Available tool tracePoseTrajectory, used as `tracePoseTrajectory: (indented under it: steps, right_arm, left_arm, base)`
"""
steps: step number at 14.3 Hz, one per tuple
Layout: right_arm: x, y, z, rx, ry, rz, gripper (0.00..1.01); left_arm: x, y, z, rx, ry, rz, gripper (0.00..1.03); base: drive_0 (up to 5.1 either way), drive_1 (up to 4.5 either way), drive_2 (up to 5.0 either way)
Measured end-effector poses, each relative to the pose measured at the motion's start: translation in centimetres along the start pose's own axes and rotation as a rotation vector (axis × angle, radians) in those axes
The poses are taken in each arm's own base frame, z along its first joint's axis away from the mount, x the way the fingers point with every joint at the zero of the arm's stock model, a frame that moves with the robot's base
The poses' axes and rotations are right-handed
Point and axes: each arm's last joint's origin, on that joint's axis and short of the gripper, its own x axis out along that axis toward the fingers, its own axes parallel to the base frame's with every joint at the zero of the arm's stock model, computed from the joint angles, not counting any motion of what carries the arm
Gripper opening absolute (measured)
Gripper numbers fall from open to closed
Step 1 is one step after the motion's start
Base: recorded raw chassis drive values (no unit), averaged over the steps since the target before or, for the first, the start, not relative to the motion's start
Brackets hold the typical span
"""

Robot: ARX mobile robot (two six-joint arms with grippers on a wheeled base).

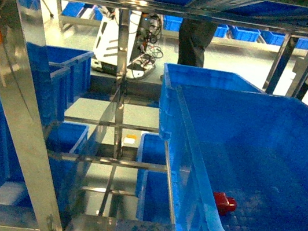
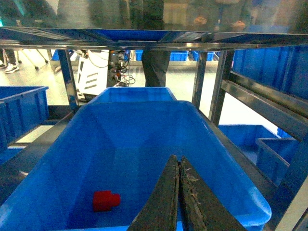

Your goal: Pick red block from blue box to shelf

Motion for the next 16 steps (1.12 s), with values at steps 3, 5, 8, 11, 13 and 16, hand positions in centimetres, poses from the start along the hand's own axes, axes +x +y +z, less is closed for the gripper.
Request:
tracePoseTrajectory:
  steps: [3, 5, 8, 11, 13, 16]
  right_arm:
    - [-0.3, 0.0, 0.0, 0.0, -0.001, 0.0, 0.02]
    - [-0.9, 0.0, -0.5, 0.0, 0.04, -0.001, 0.02]
    - [-1.5, 0.0, -0.4, 0.0, 0.019, 0.0, 0.02]
    - [-1.5, 0.0, -0.3, 0.0, 0.01, 0.002, 0.02]
    - [-1.5, 0.0, -0.3, 0.0, 0.01, 0.002, 0.02]
    - [-1.5, 0.0, -0.4, 0.0, 0.011, 0.002, 0.38]
  left_arm:
    - [0.0, 0.0, 0.0, 0.0, 0.0, 0.0, 0.98]
    - [0.0, 0.0, 0.0, 0.0, 0.0, 0.0, 0.98]
    - [0.0, 0.0, 0.0, 0.0, -0.001, 0.0, 0.98]
    - [0.0, 0.0, 0.0, 0.0, 0.0, 0.0, 0.98]
    - [0.0, 0.0, 0.0, 0.0, 0.0, 0.0, 0.98]
    - [0.0, 0.0, 0.0, 0.0, -0.001, 0.0, 0.98]
  base:
    - [0.0, 0.0, 0.0]
    - [0.0, 0.0, 0.0]
    - [0.0, 0.0, 0.0]
    - [0.0, 0.0, 0.0]
    - [0.0, 0.0, 0.0]
    - [0.0, 0.0, 0.0]
